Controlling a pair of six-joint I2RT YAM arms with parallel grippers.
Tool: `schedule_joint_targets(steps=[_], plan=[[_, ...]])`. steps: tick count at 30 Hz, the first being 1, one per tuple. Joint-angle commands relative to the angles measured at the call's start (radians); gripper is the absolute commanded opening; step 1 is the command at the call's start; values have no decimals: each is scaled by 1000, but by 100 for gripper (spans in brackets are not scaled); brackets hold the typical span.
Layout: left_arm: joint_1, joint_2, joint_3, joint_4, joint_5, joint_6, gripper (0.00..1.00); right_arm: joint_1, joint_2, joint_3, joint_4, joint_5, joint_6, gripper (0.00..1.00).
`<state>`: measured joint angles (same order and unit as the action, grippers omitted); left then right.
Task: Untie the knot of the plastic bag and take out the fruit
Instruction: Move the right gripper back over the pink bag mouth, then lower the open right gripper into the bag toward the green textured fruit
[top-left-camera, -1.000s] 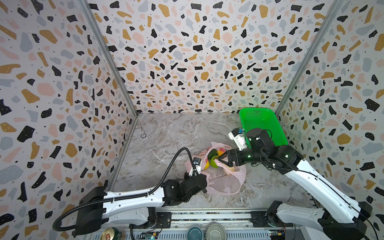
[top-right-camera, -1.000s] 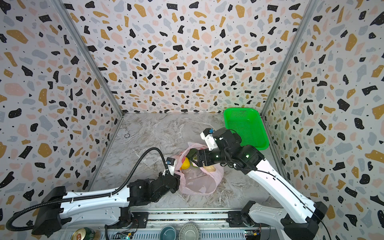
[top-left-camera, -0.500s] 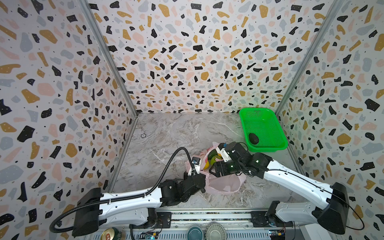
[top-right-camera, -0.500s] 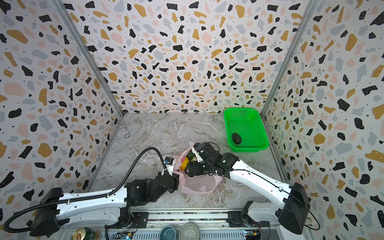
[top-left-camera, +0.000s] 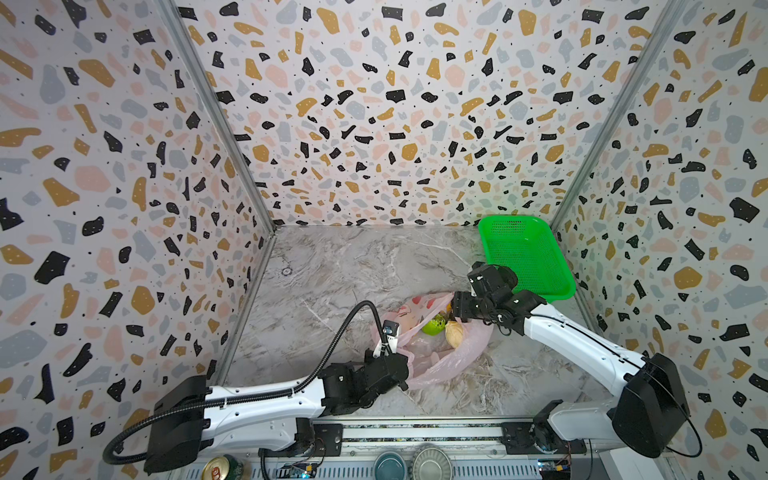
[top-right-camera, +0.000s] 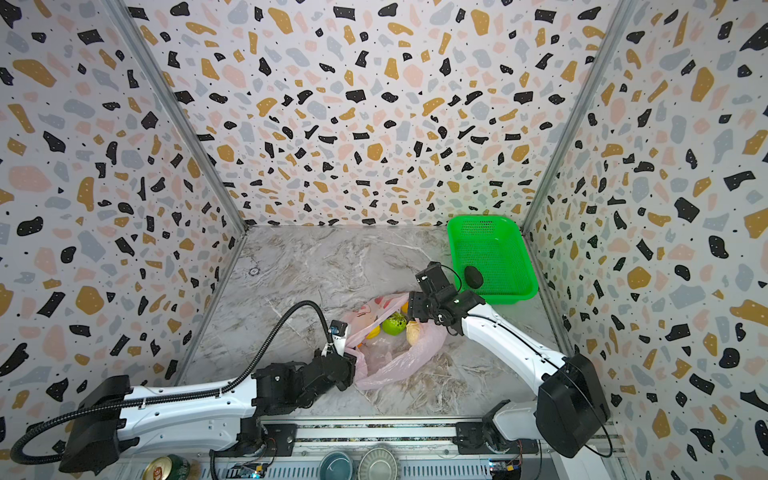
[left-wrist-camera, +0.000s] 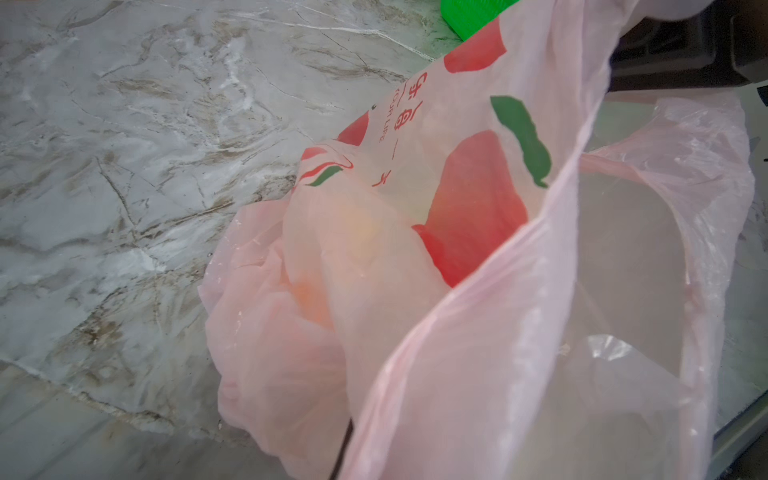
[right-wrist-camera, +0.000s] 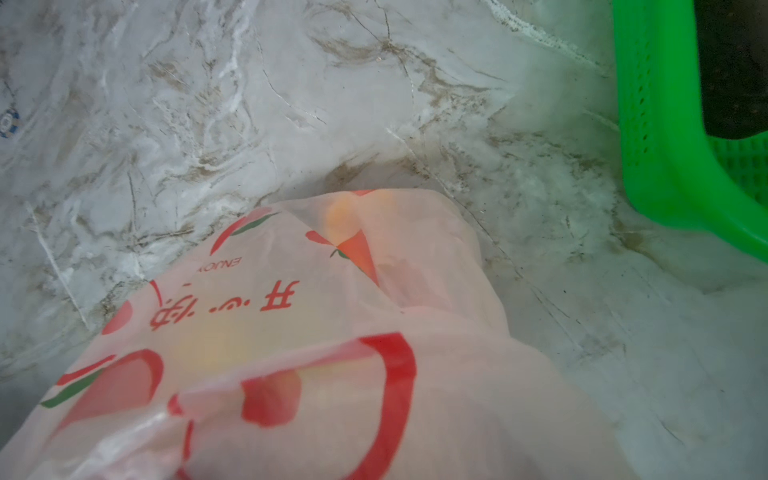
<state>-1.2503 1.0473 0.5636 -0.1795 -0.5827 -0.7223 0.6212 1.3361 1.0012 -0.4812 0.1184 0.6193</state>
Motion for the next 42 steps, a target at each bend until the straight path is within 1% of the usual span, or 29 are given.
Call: schedule_joint_targets(steps=[1,3,5,8,12,18,21,23,29,32,36,42], plan=[[8,-3,6,31,-3,3,0,7,-35,7,-59,50,-25,75],[8,6,17,35,3,12,0,16,-42,13,-86,34,-39,75],[8,11,29,37,10,22,0,34,-62,24,-103,-23,-53,76],[8,11,43,35,9,33,0,67,-69,62,-166,-90,-49,77],[8,18,53,46,9,39,0,133,-69,94,-217,-136,-22,77],[8,27,62,49,12,49,0,230,-42,88,-176,-207,36,77],[8,24,65,45,8,49,0,253,-15,63,-124,-230,58,77],[8,20,61,39,5,46,0,265,3,50,-84,-212,59,77],[8,5,53,32,-7,35,0,262,105,39,24,-101,66,78],[8,3,57,25,-13,35,0,257,143,29,72,-49,111,79],[8,5,58,24,-13,31,0,235,178,-4,150,-27,175,83],[8,0,59,21,-14,34,0,210,211,-23,191,35,215,86]])
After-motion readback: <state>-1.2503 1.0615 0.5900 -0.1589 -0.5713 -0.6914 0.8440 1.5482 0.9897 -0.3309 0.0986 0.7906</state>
